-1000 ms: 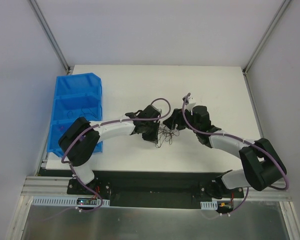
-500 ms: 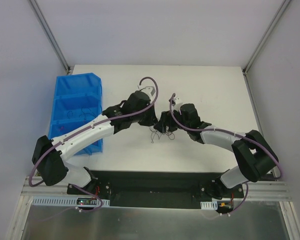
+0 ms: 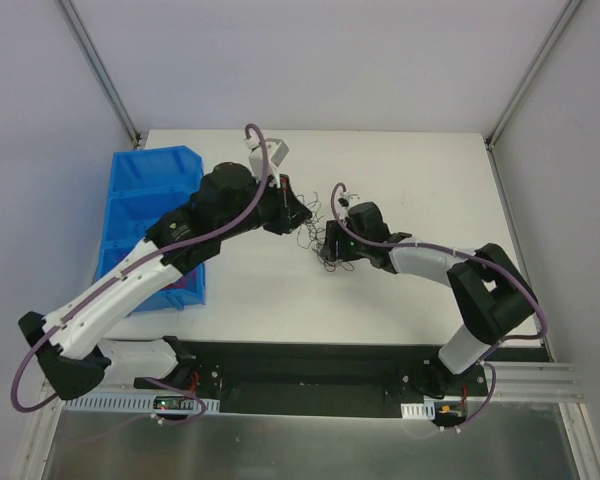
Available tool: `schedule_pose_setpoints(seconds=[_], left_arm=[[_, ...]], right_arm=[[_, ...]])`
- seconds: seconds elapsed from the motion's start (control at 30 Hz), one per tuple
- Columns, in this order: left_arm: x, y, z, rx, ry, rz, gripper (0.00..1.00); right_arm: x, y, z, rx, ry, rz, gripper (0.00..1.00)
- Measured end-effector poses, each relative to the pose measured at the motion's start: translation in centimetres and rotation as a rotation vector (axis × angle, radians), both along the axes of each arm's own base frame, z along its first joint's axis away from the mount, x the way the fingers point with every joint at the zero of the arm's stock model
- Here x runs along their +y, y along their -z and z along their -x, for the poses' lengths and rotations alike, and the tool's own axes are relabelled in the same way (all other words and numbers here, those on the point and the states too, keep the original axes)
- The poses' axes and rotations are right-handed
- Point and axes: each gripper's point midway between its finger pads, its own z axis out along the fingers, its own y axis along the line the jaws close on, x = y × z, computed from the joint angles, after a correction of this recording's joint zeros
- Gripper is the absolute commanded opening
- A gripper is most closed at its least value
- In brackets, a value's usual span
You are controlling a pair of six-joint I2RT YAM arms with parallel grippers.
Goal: Untangle the cables
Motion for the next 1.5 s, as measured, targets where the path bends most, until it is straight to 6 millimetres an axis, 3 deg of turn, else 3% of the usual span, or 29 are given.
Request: schedule_pose_setpoints(seconds=[0.17, 0.3, 0.43, 0.53, 0.63, 0.7, 0.8, 0.93, 1.07, 1.17, 1.3, 1.5], left_arm=[[3.9, -5.7, 2.0, -0.178, -0.026, 0.067, 0.00], [9.1, -9.8, 3.9, -0.313, -0.133, 0.122, 0.00], [13.3, -11.9, 5.3, -0.381, -0.233, 0.157, 0.00], [14.4, -11.7, 5.1, -0.381, -0.283, 0.140, 0.00], [14.1, -10.3, 4.5, -0.347, -0.289, 0.089, 0.00], [13.3, -9.1, 3.9, -0.319, -0.279, 0.052, 0.00], [11.2, -6.7, 2.7, -0.262, -0.245, -0.010, 0.00], [7.3, -2.4, 1.3, -0.151, -0.146, -0.102, 0.00], [3.5, 2.1, 1.6, -0.019, 0.010, -0.161, 0.00], [1.8, 4.1, 2.1, 0.052, 0.090, -0.174, 0.00], [0.4, 5.6, 2.8, 0.112, 0.163, -0.173, 0.00], [-0.7, 5.6, 3.4, 0.135, 0.217, -0.141, 0.00]], right_arm=[[-5.7, 0.7, -2.3, 0.001, 0.246, 0.113, 0.62], [-12.6, 0.2, -3.8, -0.015, 0.510, 0.141, 0.62], [-17.2, -0.4, -3.1, -0.052, 0.689, 0.167, 0.61], [-18.1, -0.7, -2.7, -0.069, 0.730, 0.177, 0.66], [-17.4, -0.9, -2.8, -0.071, 0.688, 0.156, 0.70], [-15.8, -1.3, -3.0, -0.074, 0.613, 0.101, 0.74], [-12.6, -2.4, -3.3, -0.114, 0.475, -0.034, 0.80], [-8.6, -3.9, -1.4, -0.178, 0.265, -0.223, 0.82], [-4.0, -8.0, 0.6, -0.267, 0.024, -0.451, 0.83], [-1.4, -11.6, 1.7, -0.337, -0.134, -0.621, 0.83], [0.4, -11.8, 3.7, -0.259, -0.254, -0.729, 0.82], [1.8, -12.8, 5.8, -0.258, -0.368, -0.771, 0.81]])
